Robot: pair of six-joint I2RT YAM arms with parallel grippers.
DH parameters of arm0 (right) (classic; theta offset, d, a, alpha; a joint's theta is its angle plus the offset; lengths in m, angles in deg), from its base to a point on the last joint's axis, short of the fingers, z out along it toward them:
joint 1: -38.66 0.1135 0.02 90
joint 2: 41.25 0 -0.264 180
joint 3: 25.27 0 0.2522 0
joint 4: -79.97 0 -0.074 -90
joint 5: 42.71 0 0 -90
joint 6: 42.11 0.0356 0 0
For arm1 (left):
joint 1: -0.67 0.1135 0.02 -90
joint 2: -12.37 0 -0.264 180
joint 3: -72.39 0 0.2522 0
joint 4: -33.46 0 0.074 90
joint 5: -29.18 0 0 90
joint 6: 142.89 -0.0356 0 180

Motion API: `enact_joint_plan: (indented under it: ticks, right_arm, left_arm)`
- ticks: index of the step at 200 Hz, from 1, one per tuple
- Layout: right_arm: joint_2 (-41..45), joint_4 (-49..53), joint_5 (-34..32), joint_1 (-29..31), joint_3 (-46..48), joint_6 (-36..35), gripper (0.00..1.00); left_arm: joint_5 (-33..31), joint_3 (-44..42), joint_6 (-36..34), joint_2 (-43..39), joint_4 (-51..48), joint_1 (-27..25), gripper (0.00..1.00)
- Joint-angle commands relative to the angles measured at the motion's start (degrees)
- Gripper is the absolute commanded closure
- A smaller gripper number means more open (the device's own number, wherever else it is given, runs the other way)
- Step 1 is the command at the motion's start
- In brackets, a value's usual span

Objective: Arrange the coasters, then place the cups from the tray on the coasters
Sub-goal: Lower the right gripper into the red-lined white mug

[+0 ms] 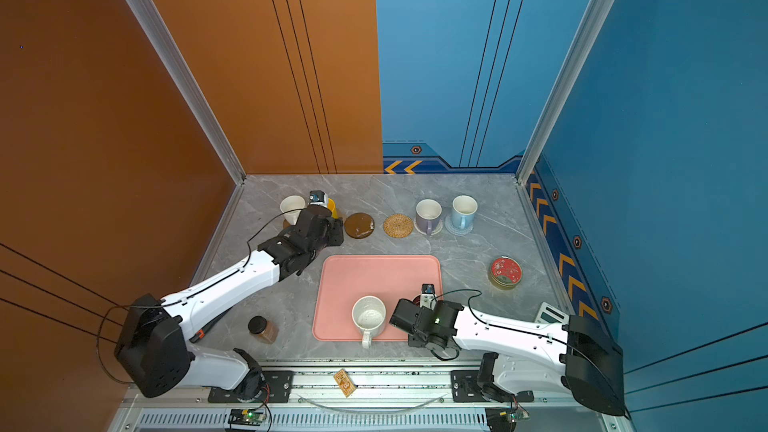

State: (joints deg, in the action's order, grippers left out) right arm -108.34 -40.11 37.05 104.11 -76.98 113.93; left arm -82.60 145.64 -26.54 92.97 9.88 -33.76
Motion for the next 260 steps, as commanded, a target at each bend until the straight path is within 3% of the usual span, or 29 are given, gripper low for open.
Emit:
enact_joint_plan:
  ticks: [1,30,58,113,177,208,260]
  right_arm:
    - [-0.6,-0.2,-0.4,-0.5,0.6,0.6,0.73]
    - [-0.7,0.6,-0.5,-0.6,0.6,1.0,0.83]
    - [-0.7,1.8,-1.4,-0.5,0.0,1.0,1.0]
    - [-1.8,6.9,-8.5,2.9,-4.6,0.4,1.0]
    - [-0.5,6.7,-10.6,3.8,-6.1,-0.8,1.0]
    - [1.0,5.3,-10.8,1.0,-6.8,-4.0,1.0]
    - [-1.0,-2.3,-5.5,-7.7,-9.3,-14.9,1.0]
  left_arm:
    - [0.9,1.4,-0.5,0.4,-0.4,0.6,0.42]
    - [0.9,1.4,-0.4,0.4,-0.5,0.6,0.42]
    - [1.1,1.4,-0.4,0.4,-0.4,0.7,0.42]
    - [1.0,1.3,-0.2,0.4,-0.4,0.8,0.42]
    - [0.9,1.3,-0.3,0.1,-0.5,0.8,0.42]
    - [1.0,1.3,-0.2,0.2,-0.4,0.8,0.42]
    - [0.8,1.2,-0.3,-0.2,-0.5,0.9,0.42]
